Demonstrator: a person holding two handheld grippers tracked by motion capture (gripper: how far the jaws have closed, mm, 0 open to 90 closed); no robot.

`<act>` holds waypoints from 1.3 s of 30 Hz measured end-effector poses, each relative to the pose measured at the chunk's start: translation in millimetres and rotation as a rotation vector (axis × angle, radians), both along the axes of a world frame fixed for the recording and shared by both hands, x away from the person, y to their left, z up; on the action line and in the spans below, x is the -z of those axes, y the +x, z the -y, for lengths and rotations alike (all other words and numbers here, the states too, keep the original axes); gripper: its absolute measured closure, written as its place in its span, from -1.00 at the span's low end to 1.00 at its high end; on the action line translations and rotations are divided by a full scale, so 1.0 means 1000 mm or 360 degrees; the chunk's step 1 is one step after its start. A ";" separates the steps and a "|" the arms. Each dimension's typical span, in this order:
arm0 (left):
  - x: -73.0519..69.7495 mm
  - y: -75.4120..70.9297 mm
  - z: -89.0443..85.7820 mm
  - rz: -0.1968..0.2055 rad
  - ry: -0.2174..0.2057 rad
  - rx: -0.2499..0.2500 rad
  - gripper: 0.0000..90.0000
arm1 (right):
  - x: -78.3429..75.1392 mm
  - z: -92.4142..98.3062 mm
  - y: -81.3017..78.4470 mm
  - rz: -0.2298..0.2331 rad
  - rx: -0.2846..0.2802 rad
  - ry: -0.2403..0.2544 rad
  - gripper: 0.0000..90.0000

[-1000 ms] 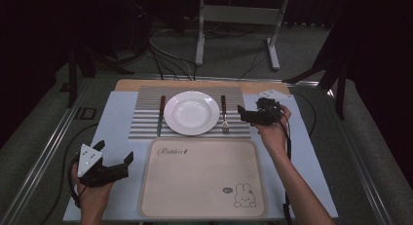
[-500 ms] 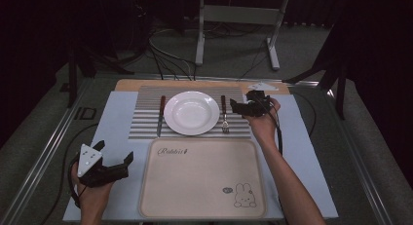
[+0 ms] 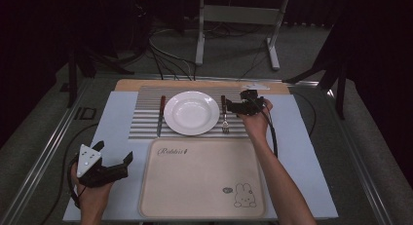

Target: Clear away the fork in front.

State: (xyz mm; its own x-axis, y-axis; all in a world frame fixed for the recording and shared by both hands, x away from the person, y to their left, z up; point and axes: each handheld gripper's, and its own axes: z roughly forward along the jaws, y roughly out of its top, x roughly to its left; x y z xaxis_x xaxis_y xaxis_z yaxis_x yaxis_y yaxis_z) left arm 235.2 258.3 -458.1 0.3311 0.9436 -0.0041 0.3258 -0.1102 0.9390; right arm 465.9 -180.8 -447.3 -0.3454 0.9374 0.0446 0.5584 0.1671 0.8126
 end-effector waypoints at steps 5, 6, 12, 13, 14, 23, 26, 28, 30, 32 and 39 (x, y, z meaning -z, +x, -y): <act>0.000 0.000 -0.001 0.0001 -0.0017 -0.0008 -1.00 | 0.005 -0.005 0.008 -0.0009 0.0006 0.0001 -0.76; 0.000 0.000 -0.001 0.0003 -0.0019 -0.0009 -1.00 | 0.006 -0.006 0.009 -0.0012 0.0007 0.0002 -0.76; 0.001 0.000 -0.002 0.0002 -0.0023 -0.0008 -1.00 | 0.015 -0.010 0.018 -0.0068 0.0027 -0.0005 -0.74; 0.001 0.000 -0.002 0.0001 -0.0024 -0.0008 -1.00 | 0.017 -0.011 0.019 -0.0089 0.0029 -0.0009 -0.74; 0.001 0.000 -0.002 0.0001 -0.0026 -0.0009 -1.00 | 0.019 -0.011 0.021 -0.0105 0.0033 -0.0017 -0.74; 0.001 -0.001 -0.004 -0.0001 -0.0050 -0.0018 -1.00 | 0.037 -0.013 0.032 -0.0186 0.0066 -0.0037 -0.60; 0.001 -0.001 -0.004 0.0000 -0.0053 -0.0023 -1.00 | 0.043 -0.014 0.035 -0.0213 0.0077 -0.0031 -0.53; 0.001 -0.001 -0.005 0.0001 -0.0059 -0.0026 -1.00 | 0.045 -0.017 0.038 -0.0228 0.0078 -0.0037 -0.46; 0.001 -0.002 -0.006 0.0003 -0.0065 -0.0028 -1.00 | 0.047 -0.019 0.040 -0.0237 0.0087 -0.0026 -0.39; 0.001 -0.002 -0.007 0.0002 -0.0069 -0.0032 -1.00 | 0.048 -0.022 0.042 -0.0243 0.0095 -0.0037 -0.33; 0.002 -0.002 -0.008 0.0001 -0.0077 -0.0033 -1.00 | 0.061 -0.026 0.046 -0.0325 0.0096 -0.0062 0.19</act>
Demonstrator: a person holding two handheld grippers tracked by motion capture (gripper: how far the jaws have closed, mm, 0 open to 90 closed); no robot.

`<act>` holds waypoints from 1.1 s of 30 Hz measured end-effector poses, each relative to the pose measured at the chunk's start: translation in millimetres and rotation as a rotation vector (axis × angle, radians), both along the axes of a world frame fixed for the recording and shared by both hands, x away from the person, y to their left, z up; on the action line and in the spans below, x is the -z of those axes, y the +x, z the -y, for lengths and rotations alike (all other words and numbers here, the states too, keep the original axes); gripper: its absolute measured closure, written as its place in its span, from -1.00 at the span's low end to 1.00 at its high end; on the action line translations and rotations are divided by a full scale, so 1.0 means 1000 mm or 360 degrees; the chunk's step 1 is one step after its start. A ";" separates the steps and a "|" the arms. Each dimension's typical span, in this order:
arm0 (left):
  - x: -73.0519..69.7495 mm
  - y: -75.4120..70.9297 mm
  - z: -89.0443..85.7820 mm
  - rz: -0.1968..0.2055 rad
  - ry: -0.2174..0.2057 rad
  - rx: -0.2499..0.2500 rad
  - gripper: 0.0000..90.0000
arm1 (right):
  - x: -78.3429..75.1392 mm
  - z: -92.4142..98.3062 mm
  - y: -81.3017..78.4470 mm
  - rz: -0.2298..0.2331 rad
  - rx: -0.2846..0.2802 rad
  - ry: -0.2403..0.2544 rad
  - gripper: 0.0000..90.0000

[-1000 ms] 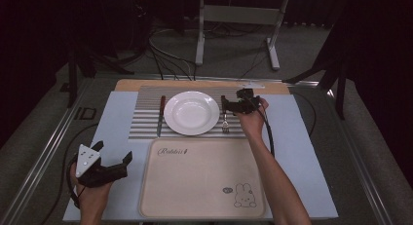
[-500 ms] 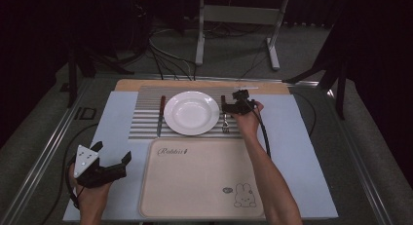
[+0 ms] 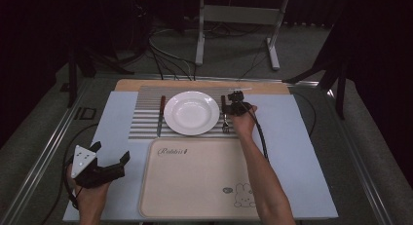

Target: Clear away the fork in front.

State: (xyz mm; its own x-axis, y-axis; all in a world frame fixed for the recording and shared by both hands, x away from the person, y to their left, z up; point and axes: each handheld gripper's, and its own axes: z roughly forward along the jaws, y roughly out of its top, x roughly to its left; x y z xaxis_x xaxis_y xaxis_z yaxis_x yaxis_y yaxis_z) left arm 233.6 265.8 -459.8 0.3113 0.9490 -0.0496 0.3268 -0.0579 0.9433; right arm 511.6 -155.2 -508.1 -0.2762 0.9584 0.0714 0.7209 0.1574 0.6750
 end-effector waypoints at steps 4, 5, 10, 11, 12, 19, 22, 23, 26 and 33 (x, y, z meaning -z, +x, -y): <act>0.000 0.000 0.000 -0.0001 0.0001 -0.0001 -1.00 | 0.007 -0.003 0.002 -0.0052 -0.0030 0.0027 0.39; 0.000 0.000 0.000 0.0000 0.0003 0.0000 -1.00 | 0.008 -0.005 0.002 -0.0069 -0.0036 0.0019 0.47; 0.000 0.001 0.001 -0.0001 0.0013 0.0008 -1.00 | 0.006 -0.003 0.000 -0.0136 -0.0019 0.0009 0.70; 0.000 0.001 0.001 -0.0003 0.0017 0.0009 -1.00 | 0.004 -0.001 -0.001 -0.0152 -0.0020 -0.0012 0.71; 0.000 0.001 0.001 -0.0003 0.0019 0.0010 -1.00 | 0.003 0.001 -0.004 -0.0174 -0.0019 -0.0014 0.72; 0.000 0.001 0.005 -0.0002 0.0037 0.0020 -1.00 | 0.001 0.010 -0.020 -0.0234 -0.0076 -0.0056 0.70; 0.001 0.002 0.006 -0.0007 0.0043 0.0023 -1.00 | -0.001 0.007 -0.023 -0.0253 -0.0119 -0.0148 0.69; 0.001 0.002 0.007 -0.0011 0.0043 0.0021 -1.00 | -0.002 0.006 -0.024 -0.0259 -0.0123 -0.0171 0.70; 0.001 0.002 0.007 -0.0007 0.0044 0.0022 -1.00 | -0.003 0.004 -0.024 -0.0276 -0.0139 -0.0212 0.73; 0.002 0.004 0.006 -0.0018 0.0054 0.0025 -1.00 | -0.007 0.011 -0.032 -0.0294 -0.0161 -0.0130 0.74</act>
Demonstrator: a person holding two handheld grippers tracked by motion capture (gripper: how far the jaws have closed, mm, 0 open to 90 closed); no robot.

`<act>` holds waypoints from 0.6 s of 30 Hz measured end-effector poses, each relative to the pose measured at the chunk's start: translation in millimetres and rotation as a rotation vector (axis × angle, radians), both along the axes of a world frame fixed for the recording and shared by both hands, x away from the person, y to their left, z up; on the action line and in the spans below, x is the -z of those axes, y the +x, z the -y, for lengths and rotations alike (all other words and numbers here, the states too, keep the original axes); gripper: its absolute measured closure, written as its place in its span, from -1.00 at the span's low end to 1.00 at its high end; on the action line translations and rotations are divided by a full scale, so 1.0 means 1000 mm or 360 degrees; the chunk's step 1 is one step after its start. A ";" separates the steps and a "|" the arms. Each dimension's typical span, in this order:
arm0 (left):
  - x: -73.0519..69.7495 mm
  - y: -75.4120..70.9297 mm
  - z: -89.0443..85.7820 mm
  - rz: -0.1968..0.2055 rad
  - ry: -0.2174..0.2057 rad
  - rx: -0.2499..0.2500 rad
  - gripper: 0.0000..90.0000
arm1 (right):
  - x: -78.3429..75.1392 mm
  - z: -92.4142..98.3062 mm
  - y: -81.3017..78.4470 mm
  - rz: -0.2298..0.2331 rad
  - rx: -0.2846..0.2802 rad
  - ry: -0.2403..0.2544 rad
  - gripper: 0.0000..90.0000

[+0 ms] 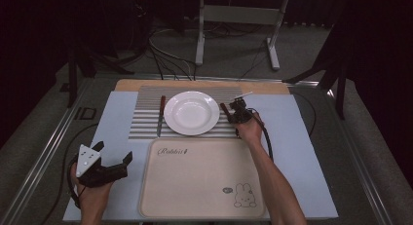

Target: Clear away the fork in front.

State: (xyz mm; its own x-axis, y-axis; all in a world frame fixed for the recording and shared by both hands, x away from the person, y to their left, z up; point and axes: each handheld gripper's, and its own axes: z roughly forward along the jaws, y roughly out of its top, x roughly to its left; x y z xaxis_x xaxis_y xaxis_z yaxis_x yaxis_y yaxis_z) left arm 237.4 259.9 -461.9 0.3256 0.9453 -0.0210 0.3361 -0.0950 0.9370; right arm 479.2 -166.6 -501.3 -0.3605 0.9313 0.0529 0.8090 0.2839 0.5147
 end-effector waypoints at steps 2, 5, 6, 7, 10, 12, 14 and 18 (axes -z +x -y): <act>0.000 0.000 0.001 0.0000 0.0004 0.0001 -1.00 | -0.004 0.004 -0.003 0.0024 -0.0003 0.0033 0.74; 0.000 0.000 0.002 0.0001 0.0014 0.0006 -1.00 | -0.012 0.008 -0.009 0.0060 -0.0004 0.0087 0.74; 0.000 0.000 0.003 -0.0001 0.0019 0.0009 -1.00 | -0.014 0.008 -0.011 0.0075 -0.0017 0.0104 0.74; 0.000 0.000 0.003 -0.0003 0.0020 0.0010 -1.00 | -0.017 0.009 -0.014 0.0092 -0.0026 0.0116 0.74; 0.000 0.001 0.004 -0.0007 0.0026 0.0010 -1.00 | -0.023 0.009 -0.024 0.0144 -0.0045 0.0151 0.74; 0.000 0.000 0.004 -0.0007 0.0028 0.0010 -1.00 | -0.026 0.010 -0.029 0.0171 -0.0060 0.0168 0.74; 0.000 0.000 0.004 -0.0006 0.0030 0.0012 -1.00 | -0.028 0.010 -0.035 0.0200 -0.0074 0.0186 0.74; 0.001 0.002 0.006 -0.0019 0.0033 0.0019 -1.00 | -0.033 0.012 -0.047 0.0274 -0.0105 0.0214 0.74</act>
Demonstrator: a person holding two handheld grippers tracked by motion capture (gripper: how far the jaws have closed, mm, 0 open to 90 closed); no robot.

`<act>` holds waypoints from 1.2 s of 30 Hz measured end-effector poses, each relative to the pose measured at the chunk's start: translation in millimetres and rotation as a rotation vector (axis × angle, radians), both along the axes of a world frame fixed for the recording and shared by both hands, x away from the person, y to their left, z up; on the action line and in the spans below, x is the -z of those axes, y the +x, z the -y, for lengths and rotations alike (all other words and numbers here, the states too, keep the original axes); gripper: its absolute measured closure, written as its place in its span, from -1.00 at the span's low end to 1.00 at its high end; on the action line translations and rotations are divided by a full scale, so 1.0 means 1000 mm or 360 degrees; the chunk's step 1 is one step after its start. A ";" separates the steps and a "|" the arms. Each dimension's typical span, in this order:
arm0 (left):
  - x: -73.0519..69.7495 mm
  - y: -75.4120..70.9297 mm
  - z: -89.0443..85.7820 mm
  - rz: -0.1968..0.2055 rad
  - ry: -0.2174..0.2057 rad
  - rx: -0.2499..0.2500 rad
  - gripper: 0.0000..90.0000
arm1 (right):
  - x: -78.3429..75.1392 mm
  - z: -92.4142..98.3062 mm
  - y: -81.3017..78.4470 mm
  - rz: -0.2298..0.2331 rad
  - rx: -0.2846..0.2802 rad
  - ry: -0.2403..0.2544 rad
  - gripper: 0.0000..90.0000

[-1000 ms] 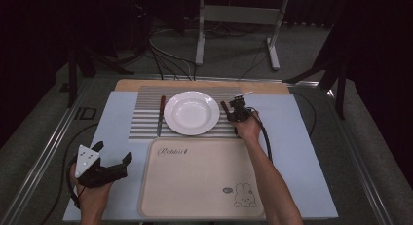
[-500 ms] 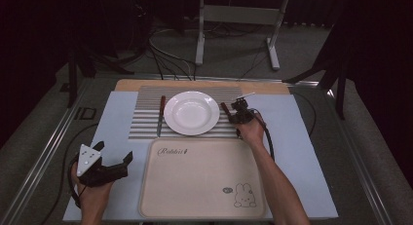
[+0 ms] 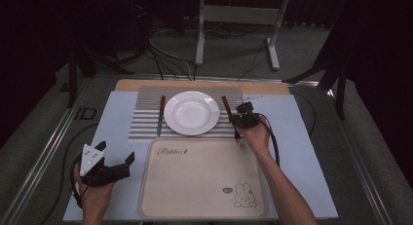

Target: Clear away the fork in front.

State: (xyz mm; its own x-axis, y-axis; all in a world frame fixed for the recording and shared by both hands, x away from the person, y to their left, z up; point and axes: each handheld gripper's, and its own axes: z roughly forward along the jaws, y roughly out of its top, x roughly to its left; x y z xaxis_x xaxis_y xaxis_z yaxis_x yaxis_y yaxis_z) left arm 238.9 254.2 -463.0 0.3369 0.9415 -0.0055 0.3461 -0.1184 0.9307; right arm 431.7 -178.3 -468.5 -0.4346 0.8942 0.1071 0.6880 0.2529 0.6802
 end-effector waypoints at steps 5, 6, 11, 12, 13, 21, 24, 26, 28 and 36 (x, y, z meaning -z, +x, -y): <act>-0.001 0.004 0.005 -0.0008 -0.0016 0.0009 -1.00 | -0.002 0.000 -0.015 0.0116 -0.0070 -0.0027 0.74; -0.001 0.004 0.005 -0.0008 -0.0016 0.0009 -1.00 | -0.002 0.000 -0.015 0.0116 -0.0070 -0.0027 0.74; -0.012 0.012 0.022 0.0014 -0.0033 0.0072 -1.00 | 0.000 -0.003 -0.029 0.0173 -0.0121 -0.0002 0.74; -0.013 0.014 0.026 0.0017 -0.0027 0.0087 -1.00 | 0.000 -0.003 -0.031 0.0182 -0.0129 -0.0002 0.74; -0.015 0.015 0.030 0.0020 -0.0019 0.0101 -1.00 | 0.000 -0.003 -0.034 0.0189 -0.0135 0.0006 0.74; -0.022 0.039 0.069 0.0008 -0.0021 0.0217 -1.00 | 0.001 -0.004 -0.047 0.0223 -0.0169 0.0040 0.74; -0.025 0.049 0.084 0.0004 -0.0006 0.0260 -1.00 | 0.001 -0.004 -0.051 0.0238 -0.0178 0.0044 0.74; -0.026 0.055 0.093 0.0005 -0.0013 0.0283 -1.00 | 0.001 -0.004 -0.053 0.0256 -0.0183 0.0047 0.74; -0.027 0.060 0.101 -0.0002 -0.0026 0.0305 -1.00 | 0.001 -0.003 -0.055 0.0265 -0.0186 0.0058 0.74; -0.026 0.086 0.128 -0.0072 -0.0086 0.0376 -1.00 | 0.002 -0.004 -0.061 0.0286 -0.0199 0.0077 0.74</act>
State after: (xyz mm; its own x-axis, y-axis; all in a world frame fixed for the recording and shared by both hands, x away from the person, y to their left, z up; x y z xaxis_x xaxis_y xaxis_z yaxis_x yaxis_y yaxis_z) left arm 324.5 125.8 -437.1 0.5460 0.8345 -0.0736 0.3562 -0.1517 0.9220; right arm 370.5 -174.8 -470.9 -0.5577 0.8279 0.0594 0.5199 0.2926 0.8025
